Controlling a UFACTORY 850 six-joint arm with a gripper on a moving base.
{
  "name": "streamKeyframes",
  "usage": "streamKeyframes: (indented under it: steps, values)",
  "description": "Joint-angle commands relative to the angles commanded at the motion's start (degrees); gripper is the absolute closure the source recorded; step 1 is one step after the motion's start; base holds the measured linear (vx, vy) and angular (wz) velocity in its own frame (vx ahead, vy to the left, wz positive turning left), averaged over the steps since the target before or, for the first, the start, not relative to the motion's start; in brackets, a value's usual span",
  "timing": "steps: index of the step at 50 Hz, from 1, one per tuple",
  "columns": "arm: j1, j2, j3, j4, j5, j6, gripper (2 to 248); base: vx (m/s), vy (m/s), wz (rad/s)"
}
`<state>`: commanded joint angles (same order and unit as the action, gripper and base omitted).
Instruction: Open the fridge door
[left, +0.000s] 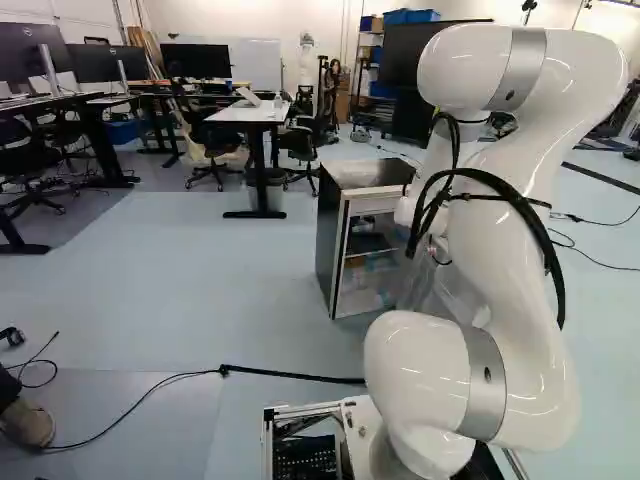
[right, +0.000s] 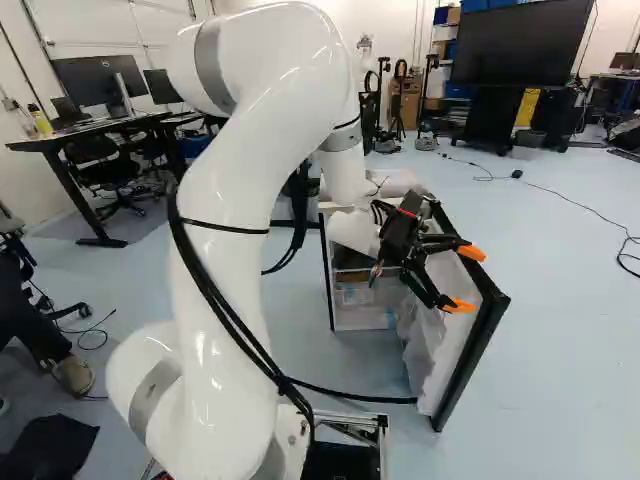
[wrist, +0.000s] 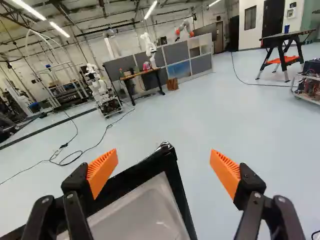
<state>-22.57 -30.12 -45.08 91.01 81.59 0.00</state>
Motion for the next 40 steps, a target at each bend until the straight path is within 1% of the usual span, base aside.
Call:
streamKeyframes:
  steps: [11, 23, 40]
  values:
    - [2.6, 4.5, 4.4, -0.7, -0.4, 0.0, 3, 0.000, 0.000, 0.000]
    - [5.5, 7.5, 8.8, -2.4, -1.8, 0.0, 3, 0.000, 0.000, 0.000]
    - [10.1, 11.3, 14.7, -5.9, -5.3, 0.0, 3, 0.000, 0.000, 0.000]
